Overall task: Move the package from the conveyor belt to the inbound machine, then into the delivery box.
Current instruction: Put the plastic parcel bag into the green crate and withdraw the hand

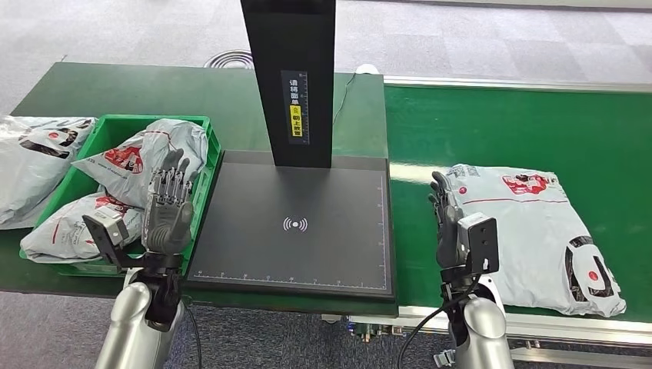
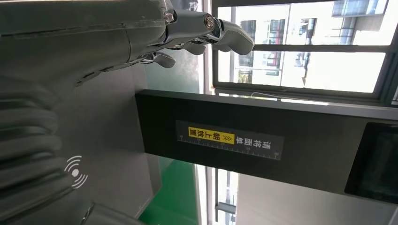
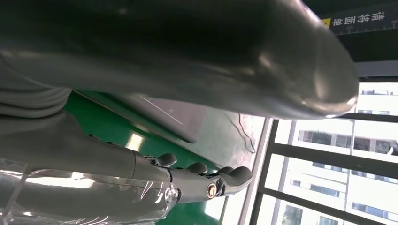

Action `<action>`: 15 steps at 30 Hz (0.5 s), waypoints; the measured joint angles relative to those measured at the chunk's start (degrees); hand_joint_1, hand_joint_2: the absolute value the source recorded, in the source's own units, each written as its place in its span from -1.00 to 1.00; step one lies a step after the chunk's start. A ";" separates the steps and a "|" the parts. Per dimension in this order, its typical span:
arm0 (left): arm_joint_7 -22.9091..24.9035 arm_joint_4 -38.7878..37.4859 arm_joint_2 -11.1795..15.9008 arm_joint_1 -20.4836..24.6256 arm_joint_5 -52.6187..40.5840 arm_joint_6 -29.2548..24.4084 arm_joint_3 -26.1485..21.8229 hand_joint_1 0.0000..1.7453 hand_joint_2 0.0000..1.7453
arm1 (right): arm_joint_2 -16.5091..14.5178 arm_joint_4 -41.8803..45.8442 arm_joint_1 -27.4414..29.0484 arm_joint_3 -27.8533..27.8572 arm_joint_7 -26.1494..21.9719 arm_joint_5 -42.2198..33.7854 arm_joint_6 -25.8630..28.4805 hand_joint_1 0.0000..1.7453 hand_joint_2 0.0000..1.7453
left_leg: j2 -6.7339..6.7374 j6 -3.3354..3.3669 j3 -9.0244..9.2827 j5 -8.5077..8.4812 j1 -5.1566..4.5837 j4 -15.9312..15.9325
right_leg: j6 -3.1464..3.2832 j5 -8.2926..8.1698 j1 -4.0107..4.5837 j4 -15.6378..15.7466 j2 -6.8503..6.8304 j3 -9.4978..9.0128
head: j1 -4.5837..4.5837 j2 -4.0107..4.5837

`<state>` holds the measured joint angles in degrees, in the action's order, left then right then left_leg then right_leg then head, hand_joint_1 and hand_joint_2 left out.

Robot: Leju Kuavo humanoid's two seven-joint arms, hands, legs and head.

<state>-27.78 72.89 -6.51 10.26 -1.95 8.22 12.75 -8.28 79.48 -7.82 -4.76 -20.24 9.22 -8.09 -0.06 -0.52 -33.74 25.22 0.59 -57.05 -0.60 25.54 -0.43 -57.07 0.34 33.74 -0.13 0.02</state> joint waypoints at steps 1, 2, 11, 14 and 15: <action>0.00 0.00 -0.01 -0.02 0.00 0.00 0.02 -1.00 1.00 | 0.00 -0.13 0.00 -0.03 0.00 0.00 0.00 -1.00 -1.00 | 0.00 0.00 0.00 0.00 0.00 0.00 | 0.00 0.00 0.00 0.00 0.00 0.00 | 0.00 0.00; 0.00 0.00 -0.01 -0.04 0.00 0.00 0.03 -1.00 1.00 | 0.00 -0.24 0.00 -0.07 -0.01 0.00 0.00 -1.00 -1.00 | 0.00 0.00 0.00 0.00 0.00 0.00 | 0.00 0.00 0.00 0.00 0.00 0.00 | 0.00 0.00; 1.36 0.03 -0.05 -0.95 -1.09 0.12 -0.03 -1.00 1.00 | 0.00 -1.06 0.00 -0.24 0.70 0.13 -0.54 -1.00 -1.00 | 0.00 -0.01 0.00 0.01 0.00 0.01 | 0.00 0.00 0.00 0.00 0.01 -0.01 | -0.01 0.00; 2.64 0.88 -0.12 -3.48 -0.12 1.51 -1.11 -1.00 1.00 | 0.00 -1.64 0.00 -0.27 1.30 0.88 -0.99 -1.00 -1.00 | 0.02 -0.04 0.00 0.04 0.00 0.01 | 0.00 0.01 0.00 0.00 0.03 0.01 | -0.01 0.00; 3.00 1.41 -0.15 -4.43 -0.07 2.04 -1.54 -1.00 1.00 | 0.00 -1.86 -0.01 -0.27 1.44 1.16 -1.09 -1.00 -1.00 | 0.01 -0.04 0.00 0.04 0.00 0.01 | -0.01 0.03 0.00 0.00 0.03 0.01 | -0.01 0.00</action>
<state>-24.78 74.30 -6.67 5.82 -2.02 10.25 11.21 -8.28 77.62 -7.83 -5.03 -18.80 10.39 -9.17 -0.05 -0.56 -33.74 25.26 0.59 -57.03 -0.61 25.56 -0.42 -57.07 0.36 33.76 -0.14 0.02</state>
